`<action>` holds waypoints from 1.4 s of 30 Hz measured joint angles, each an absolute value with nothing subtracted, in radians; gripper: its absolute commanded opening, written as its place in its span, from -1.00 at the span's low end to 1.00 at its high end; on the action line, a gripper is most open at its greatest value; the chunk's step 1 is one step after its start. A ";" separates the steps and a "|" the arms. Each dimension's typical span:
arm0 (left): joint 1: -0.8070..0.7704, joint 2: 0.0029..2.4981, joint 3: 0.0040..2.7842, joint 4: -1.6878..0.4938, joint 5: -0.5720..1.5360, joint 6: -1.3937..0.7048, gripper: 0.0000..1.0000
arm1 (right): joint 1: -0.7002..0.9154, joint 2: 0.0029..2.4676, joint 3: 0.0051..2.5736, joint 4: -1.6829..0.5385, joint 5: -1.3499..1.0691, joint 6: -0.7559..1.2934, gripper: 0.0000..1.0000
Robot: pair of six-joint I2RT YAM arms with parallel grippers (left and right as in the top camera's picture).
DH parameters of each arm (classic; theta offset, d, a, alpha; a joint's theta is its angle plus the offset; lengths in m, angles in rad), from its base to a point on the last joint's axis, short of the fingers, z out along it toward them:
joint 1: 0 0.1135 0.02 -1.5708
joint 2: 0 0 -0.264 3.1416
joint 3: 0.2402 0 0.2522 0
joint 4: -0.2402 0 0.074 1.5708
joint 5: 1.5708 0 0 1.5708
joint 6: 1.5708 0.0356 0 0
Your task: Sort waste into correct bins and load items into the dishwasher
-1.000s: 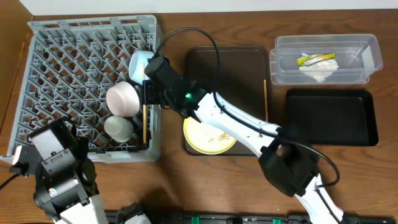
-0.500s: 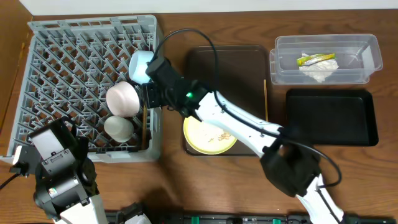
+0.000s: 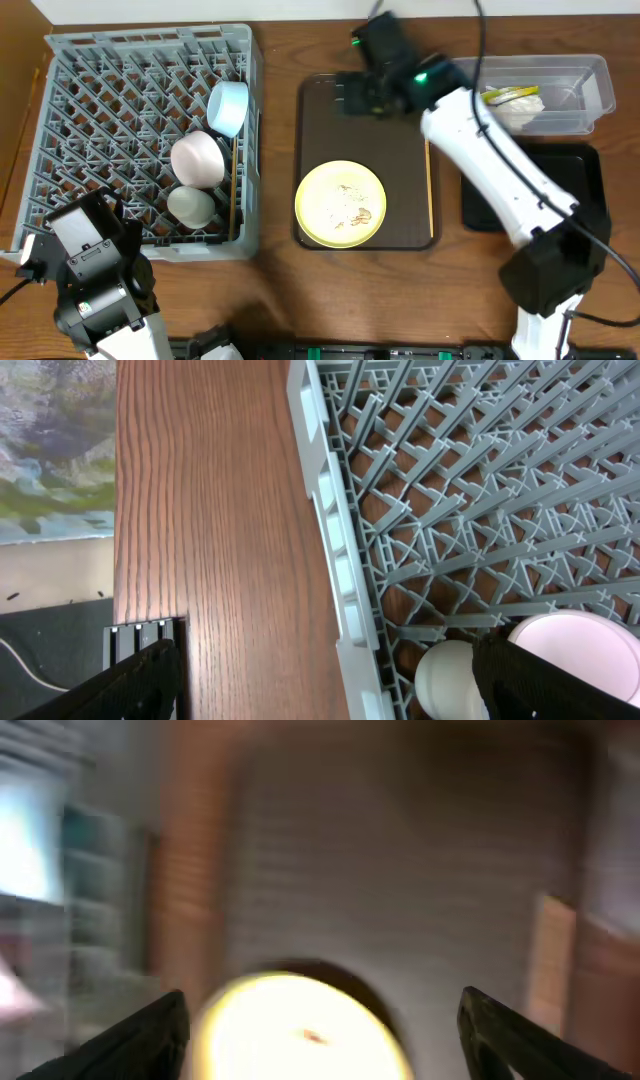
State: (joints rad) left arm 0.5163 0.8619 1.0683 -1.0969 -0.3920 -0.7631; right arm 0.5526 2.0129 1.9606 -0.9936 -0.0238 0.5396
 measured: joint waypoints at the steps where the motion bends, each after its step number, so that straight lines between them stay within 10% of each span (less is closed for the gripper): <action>1: 0.516 0.862 1.068 -1.097 -0.392 -0.763 0.89 | 0.537 2.022 1.954 -1.042 0.003 0.527 0.63; 42: 0.516 0.862 1.068 -1.097 -0.392 -0.763 0.89 | 0.415 2.169 1.599 -0.921 -0.009 0.370 0.31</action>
